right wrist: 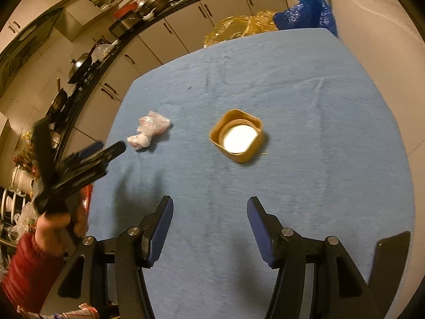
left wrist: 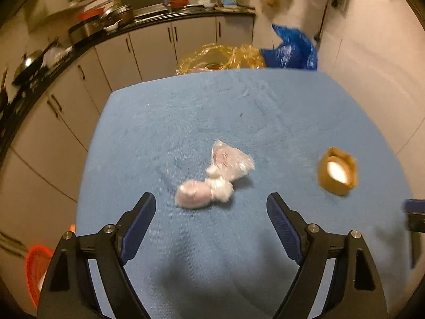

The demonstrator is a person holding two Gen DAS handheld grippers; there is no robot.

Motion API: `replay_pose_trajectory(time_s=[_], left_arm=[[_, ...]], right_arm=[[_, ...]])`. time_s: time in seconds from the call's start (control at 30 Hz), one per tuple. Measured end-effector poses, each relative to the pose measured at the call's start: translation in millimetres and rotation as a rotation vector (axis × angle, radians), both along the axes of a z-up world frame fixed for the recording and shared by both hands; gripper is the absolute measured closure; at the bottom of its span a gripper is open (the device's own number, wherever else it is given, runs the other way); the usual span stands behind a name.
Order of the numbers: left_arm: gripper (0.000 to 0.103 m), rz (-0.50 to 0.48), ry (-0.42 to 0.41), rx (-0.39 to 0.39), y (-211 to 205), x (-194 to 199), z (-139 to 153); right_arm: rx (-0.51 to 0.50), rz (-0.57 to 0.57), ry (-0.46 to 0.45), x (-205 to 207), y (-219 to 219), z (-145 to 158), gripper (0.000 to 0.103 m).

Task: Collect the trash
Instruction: 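Grasp the white plastic tissue bag with the left tool while the right tool grasps the gold square container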

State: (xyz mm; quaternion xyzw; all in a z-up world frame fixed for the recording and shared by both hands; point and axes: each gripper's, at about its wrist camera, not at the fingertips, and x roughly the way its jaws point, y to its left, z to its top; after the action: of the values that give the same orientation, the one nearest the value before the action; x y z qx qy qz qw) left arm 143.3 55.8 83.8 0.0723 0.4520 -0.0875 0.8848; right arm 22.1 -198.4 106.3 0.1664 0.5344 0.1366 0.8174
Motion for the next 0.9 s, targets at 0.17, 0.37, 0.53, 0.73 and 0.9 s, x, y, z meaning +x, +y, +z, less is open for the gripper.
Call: replay_pose_trajectory(time_s=[0.17,0.37,0.53,0.73,0.9], left_arm=[[0.019,-0.038,0.026,0.084,-17.1,26.9,-24.3],[0.049,0.006,0.074,0.111,-15.9,45.8,-51.6],[0.050,0.039,0.078,0.043,-7.9,36.3,-52.2],[0.050,0.047,0.086,-0.028,0.2,-4.9,-46.6],[0.050,0.063,0.067,-0.075,10.2,-39.1,-35.3]], right_arm=[[-0.010,-0.020,0.002,1.5,-11.4,0.1,0.041],[0.015,-0.039,-0.001,22.0,-13.6,-3.0,0.041],[0.028,-0.069,0.021,48.9,-13.1,-12.2,0.051],[-0.015,-0.098,0.068,89.5,-7.4,-35.0,0.059],[-0.070,-0.090,0.114,108.8,-0.9,-58.7,0.072]])
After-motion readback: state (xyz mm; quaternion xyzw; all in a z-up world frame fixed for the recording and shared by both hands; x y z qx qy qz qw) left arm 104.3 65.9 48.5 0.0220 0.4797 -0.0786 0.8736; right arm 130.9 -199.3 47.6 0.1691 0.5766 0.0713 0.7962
